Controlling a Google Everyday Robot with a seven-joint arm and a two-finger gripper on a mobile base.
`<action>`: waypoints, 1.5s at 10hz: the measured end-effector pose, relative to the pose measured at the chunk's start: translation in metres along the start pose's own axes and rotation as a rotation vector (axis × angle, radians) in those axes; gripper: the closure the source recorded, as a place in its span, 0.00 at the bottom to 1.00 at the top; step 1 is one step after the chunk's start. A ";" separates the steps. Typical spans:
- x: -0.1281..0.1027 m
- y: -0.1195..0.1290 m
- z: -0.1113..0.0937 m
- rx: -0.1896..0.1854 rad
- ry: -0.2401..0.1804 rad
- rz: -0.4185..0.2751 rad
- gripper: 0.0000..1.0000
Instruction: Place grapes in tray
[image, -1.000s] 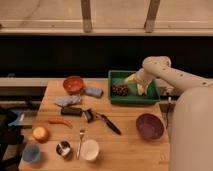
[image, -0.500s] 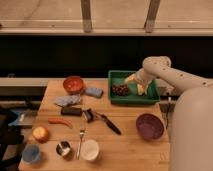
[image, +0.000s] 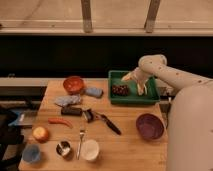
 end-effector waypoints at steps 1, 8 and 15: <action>0.000 0.007 0.003 0.003 0.002 -0.021 0.20; 0.011 0.016 0.071 -0.004 0.141 -0.037 0.20; 0.013 0.019 0.104 -0.045 0.219 -0.029 0.67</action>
